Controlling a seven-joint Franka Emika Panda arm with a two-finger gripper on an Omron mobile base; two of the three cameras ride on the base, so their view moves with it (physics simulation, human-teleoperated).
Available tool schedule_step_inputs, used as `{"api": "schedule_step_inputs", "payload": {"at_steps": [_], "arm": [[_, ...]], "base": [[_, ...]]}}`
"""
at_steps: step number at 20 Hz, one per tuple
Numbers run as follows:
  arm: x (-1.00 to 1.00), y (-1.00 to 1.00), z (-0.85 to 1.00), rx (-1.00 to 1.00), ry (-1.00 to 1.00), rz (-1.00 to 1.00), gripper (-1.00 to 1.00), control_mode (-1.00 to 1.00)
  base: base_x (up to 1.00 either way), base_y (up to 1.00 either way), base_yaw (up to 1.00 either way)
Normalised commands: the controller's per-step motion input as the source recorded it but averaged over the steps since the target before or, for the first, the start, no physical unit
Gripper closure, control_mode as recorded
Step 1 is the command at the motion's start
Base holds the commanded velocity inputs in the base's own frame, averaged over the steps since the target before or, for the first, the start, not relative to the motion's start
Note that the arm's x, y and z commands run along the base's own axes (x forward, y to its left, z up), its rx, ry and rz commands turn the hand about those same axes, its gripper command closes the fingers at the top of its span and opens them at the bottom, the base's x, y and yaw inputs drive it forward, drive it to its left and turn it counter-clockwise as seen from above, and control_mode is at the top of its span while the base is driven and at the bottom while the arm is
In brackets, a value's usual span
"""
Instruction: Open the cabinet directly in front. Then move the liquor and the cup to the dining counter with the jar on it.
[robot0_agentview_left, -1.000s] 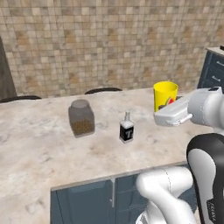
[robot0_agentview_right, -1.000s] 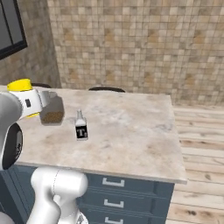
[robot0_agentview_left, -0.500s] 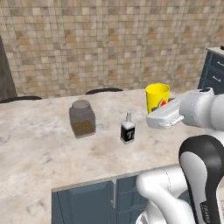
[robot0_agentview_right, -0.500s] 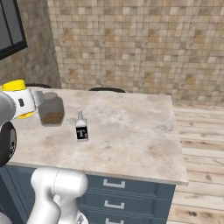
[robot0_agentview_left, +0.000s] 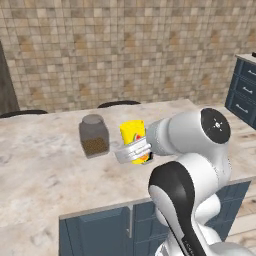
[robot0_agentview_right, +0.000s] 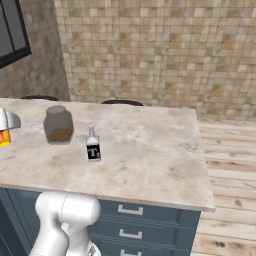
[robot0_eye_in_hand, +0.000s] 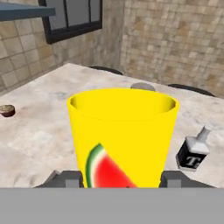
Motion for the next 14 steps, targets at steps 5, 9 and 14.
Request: {"api": "schedule_step_inputs", "payload": {"at_steps": [5,9,14], "arm": [[0.00,0.06,-0.18,0.00,0.09,0.01,1.00,-1.00],[-0.25,0.06,-0.98,0.00,0.24,0.00,1.00,-1.00],[-0.10,0.24,-0.84,0.00,0.14,0.00,1.00,-1.00]], "base": [[0.00,0.00,0.00],[0.00,0.00,0.00],[0.00,0.00,0.00]]}}
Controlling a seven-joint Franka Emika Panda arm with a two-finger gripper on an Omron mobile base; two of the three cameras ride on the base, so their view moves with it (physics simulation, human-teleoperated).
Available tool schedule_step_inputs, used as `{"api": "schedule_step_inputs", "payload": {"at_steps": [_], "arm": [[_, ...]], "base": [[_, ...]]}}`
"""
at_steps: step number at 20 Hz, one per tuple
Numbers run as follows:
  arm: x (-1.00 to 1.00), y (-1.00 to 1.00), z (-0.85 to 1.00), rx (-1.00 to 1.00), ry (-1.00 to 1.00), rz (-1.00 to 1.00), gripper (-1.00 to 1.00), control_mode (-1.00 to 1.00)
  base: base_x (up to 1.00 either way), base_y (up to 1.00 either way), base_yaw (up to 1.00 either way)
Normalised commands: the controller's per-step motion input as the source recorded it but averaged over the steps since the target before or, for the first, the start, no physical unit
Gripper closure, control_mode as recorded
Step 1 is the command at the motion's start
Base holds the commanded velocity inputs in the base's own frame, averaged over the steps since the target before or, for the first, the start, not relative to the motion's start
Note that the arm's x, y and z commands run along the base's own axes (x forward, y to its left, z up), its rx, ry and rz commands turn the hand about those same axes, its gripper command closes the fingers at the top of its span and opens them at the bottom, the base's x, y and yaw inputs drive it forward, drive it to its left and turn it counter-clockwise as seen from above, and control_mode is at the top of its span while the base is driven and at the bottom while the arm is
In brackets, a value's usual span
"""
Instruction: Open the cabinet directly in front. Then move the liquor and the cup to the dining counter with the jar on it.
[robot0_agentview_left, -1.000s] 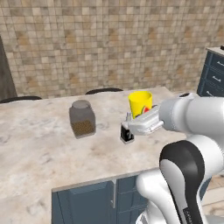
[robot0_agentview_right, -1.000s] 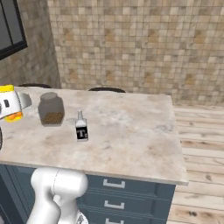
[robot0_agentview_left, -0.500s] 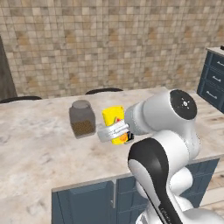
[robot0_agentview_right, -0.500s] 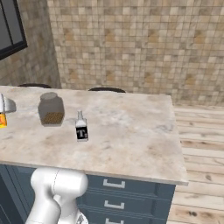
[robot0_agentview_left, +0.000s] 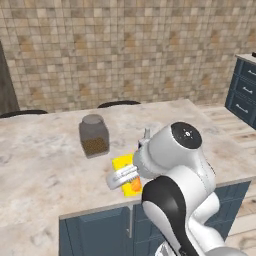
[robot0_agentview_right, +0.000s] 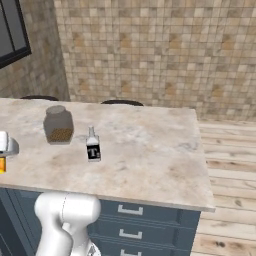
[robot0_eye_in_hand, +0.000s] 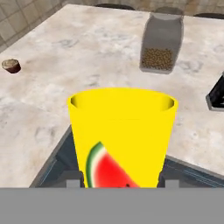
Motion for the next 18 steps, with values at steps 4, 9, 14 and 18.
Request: {"api": "schedule_step_inputs", "payload": {"at_steps": [4,9,14,18], "arm": [[0.41,0.76,-0.29,0.00,-0.11,-0.04,1.00,-1.00],[0.85,0.89,-0.12,0.00,-0.25,-0.13,1.00,-1.00],[1.00,0.67,-0.08,0.00,-0.20,-0.15,1.00,-1.00],[0.98,0.43,-0.24,0.06,-0.13,-0.11,1.00,-1.00]], "base": [[0.00,0.00,0.00],[0.00,0.00,0.00],[0.00,0.00,0.00],[0.00,0.00,0.00]]}}
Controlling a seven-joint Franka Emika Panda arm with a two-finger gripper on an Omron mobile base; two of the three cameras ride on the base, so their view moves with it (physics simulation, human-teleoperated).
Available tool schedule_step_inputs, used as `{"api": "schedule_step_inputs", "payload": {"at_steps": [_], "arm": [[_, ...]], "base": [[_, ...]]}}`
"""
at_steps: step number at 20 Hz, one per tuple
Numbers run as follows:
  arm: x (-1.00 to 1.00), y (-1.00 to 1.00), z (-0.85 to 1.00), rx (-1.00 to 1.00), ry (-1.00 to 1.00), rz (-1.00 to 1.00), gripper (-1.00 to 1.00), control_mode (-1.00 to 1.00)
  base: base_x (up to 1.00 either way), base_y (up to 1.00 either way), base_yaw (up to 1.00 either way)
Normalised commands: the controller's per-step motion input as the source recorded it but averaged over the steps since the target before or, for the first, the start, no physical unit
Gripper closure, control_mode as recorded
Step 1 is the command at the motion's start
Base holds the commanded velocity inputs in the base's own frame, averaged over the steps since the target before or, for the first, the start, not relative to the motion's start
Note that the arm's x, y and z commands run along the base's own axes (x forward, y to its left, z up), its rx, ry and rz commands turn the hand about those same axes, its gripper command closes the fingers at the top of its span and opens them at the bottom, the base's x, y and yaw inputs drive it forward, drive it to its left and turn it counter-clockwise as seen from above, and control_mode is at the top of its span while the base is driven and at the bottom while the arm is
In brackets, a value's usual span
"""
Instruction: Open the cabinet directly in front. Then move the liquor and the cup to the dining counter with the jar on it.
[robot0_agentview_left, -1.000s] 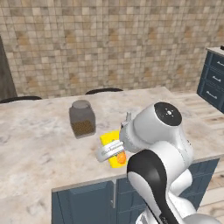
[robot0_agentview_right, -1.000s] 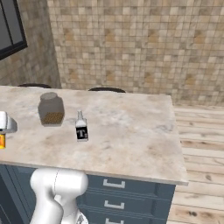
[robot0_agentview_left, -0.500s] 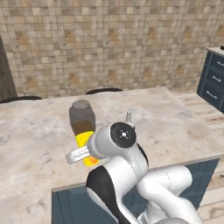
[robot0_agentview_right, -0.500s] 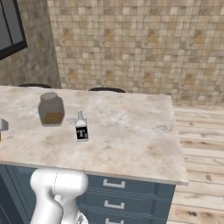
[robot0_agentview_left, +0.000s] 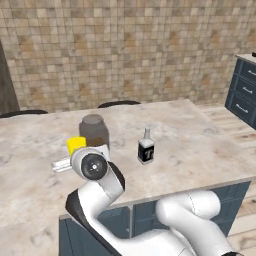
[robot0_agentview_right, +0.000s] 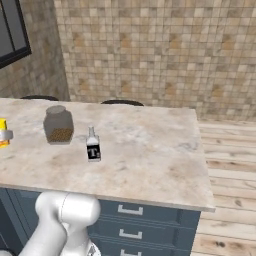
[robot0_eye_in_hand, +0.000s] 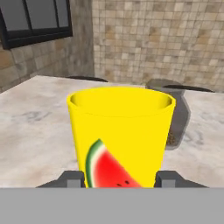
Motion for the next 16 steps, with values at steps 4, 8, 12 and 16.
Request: {"api": "schedule_step_inputs", "payload": {"at_steps": [4,8,12,16], "arm": [[0.48,0.07,-0.15,0.03,-0.04,-0.01,1.00,-1.00],[0.07,0.00,-0.12,0.00,0.00,0.00,1.00,-1.00],[0.00,0.00,-0.27,0.00,0.00,0.07,1.00,-1.00],[-0.01,0.00,-0.28,0.00,0.00,0.11,1.00,-1.00]], "base": [[0.00,0.00,0.00],[0.00,0.00,0.00],[0.00,0.00,0.00],[0.00,0.00,0.00]]}}
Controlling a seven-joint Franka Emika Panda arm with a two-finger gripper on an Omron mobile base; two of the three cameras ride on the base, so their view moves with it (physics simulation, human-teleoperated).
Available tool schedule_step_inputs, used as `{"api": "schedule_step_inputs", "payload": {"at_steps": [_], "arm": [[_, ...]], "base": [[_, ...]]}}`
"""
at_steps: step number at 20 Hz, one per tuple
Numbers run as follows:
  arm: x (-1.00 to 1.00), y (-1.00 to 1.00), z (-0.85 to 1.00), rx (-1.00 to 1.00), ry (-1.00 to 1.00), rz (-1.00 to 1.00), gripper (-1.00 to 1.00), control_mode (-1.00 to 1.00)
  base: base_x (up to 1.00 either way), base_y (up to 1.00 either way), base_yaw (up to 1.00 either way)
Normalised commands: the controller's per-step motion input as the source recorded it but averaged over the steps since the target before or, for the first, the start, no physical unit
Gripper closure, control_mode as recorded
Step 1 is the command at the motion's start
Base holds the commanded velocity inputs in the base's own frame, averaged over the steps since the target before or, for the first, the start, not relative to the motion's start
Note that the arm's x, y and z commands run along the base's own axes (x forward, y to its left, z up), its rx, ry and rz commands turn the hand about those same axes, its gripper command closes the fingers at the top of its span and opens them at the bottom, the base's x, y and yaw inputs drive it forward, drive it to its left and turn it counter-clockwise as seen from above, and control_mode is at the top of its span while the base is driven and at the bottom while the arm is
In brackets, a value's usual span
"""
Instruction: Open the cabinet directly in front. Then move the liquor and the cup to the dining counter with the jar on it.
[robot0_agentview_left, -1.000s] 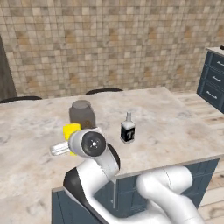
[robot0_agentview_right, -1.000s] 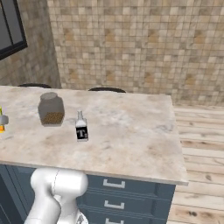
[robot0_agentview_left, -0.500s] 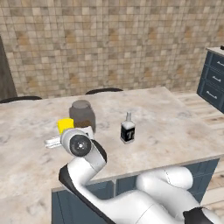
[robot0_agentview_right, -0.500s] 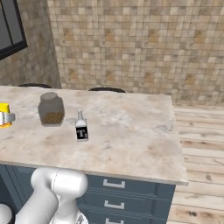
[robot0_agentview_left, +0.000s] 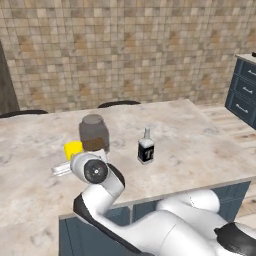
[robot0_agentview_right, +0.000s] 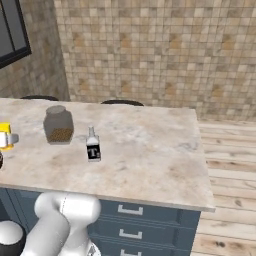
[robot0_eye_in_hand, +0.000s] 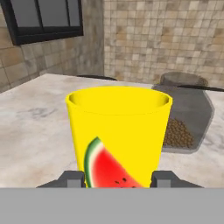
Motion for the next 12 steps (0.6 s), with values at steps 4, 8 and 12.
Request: {"api": "schedule_step_inputs", "payload": {"at_steps": [4,8,12], "arm": [[0.00,0.00,-0.36,-0.01,0.00,0.10,1.00,-1.00],[0.00,0.00,-0.32,0.00,0.00,0.07,1.00,-1.00],[0.16,0.00,-0.23,-0.02,0.00,0.01,1.00,-1.00]], "base": [[0.00,0.00,0.00],[0.00,0.00,0.00],[0.00,0.00,0.00]]}}
